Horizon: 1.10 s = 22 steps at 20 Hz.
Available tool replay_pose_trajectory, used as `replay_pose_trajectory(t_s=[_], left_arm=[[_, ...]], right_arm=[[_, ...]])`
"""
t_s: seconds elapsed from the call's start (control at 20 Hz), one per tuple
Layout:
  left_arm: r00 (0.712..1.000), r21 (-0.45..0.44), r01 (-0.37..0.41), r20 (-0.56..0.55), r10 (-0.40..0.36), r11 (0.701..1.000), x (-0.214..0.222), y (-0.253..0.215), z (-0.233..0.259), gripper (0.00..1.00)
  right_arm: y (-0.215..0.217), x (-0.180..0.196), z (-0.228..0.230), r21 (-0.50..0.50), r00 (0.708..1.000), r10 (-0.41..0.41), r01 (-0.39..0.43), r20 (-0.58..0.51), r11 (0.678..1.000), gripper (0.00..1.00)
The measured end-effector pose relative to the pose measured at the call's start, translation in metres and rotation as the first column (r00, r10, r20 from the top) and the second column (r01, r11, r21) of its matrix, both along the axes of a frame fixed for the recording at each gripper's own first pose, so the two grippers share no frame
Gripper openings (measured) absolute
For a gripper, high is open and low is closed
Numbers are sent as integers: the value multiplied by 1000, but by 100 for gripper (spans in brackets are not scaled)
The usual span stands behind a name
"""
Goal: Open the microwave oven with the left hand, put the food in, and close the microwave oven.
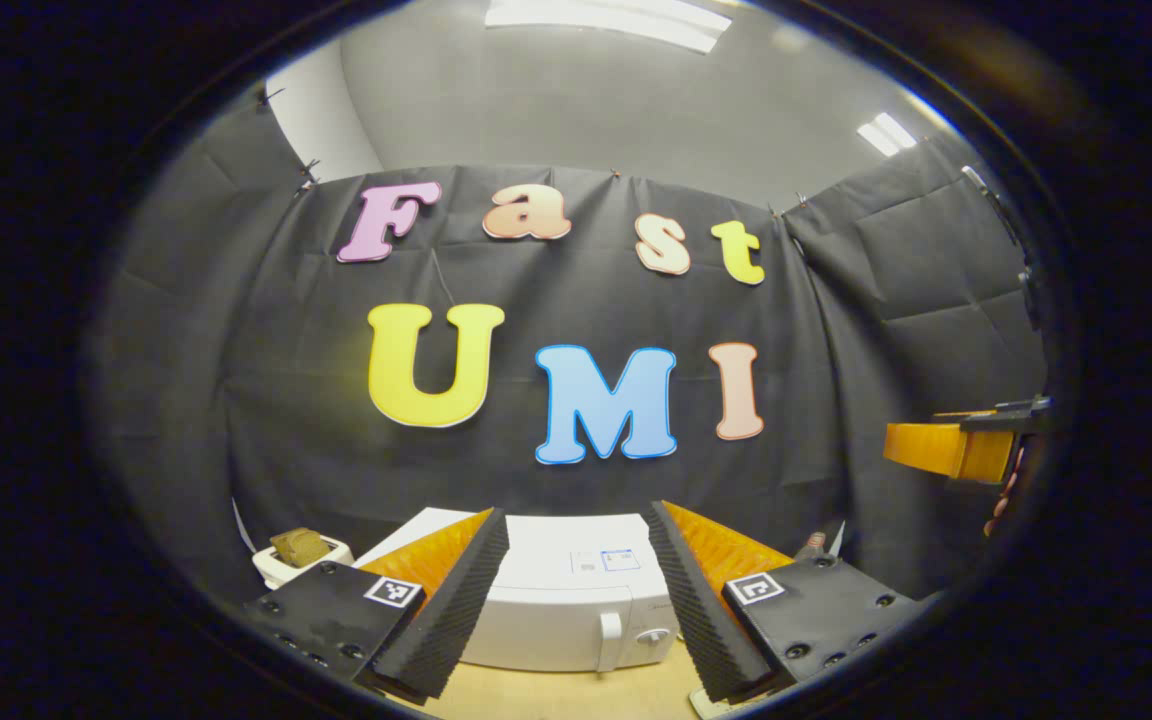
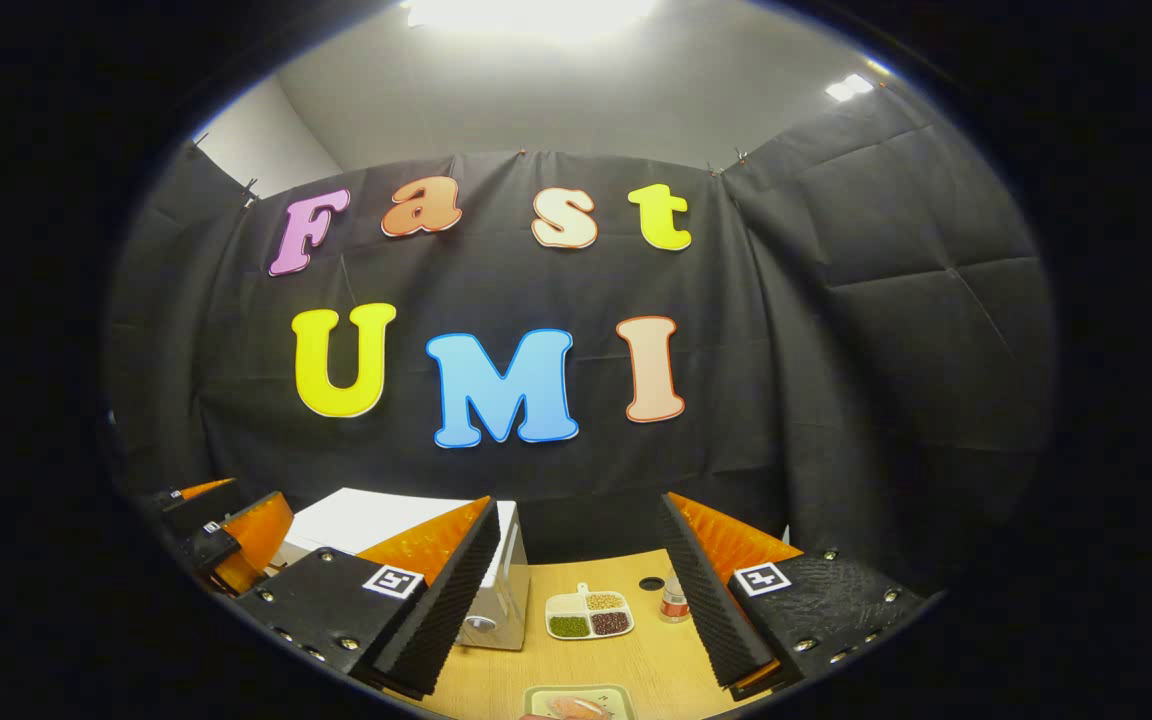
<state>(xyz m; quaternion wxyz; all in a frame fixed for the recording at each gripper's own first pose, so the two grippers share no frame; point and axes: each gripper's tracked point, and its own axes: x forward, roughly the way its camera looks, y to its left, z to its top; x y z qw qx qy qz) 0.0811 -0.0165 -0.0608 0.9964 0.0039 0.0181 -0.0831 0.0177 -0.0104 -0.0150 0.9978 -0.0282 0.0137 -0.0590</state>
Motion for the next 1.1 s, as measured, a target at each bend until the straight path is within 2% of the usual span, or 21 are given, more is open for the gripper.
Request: replay_pose_trajectory(t_s=[0.2, 0.5, 0.65, 0.75, 0.85, 0.95, 1.0, 1.1], left_arm=[[992, 1, 52, -119, -52, 999, 18, -18, -65, 94], [962, 60, 81, -268, -62, 995, 40, -27, -167, 94], [933, 67, 105, -353, -74, 992, 57, -44, -218, 95], [915, 82, 90, -400, -50, 993, 69, -44, -248, 95], [879, 64, 87, -474, -47, 994, 70, -47, -276, 94], [877, 87, 62, -480, -12, 994, 80, -38, -288, 83], [873, 78, 60, -488, -15, 995, 83, -37, -292, 72], [866, 53, 72, -499, -36, 996, 86, -41, -295, 66]], right_arm=[[-11, -8, -9, -2, 999, -42, 42, -20, 999, 97], [-37, -25, -19, 1, 992, -118, 118, -52, 993, 97], [-48, -34, -24, -21, 986, -154, 153, -67, 988, 97], [-53, -40, -26, -35, 982, -171, 169, -78, 985, 97], [-57, -46, -23, -44, 980, -187, 184, -74, 982, 97], [-63, -51, -23, -51, 977, -203, 199, -71, 979, 97], [-66, -53, -25, -55, 975, -211, 207, -75, 977, 97], [-70, -55, -29, -55, 971, -224, 220, -89, 974, 97]])
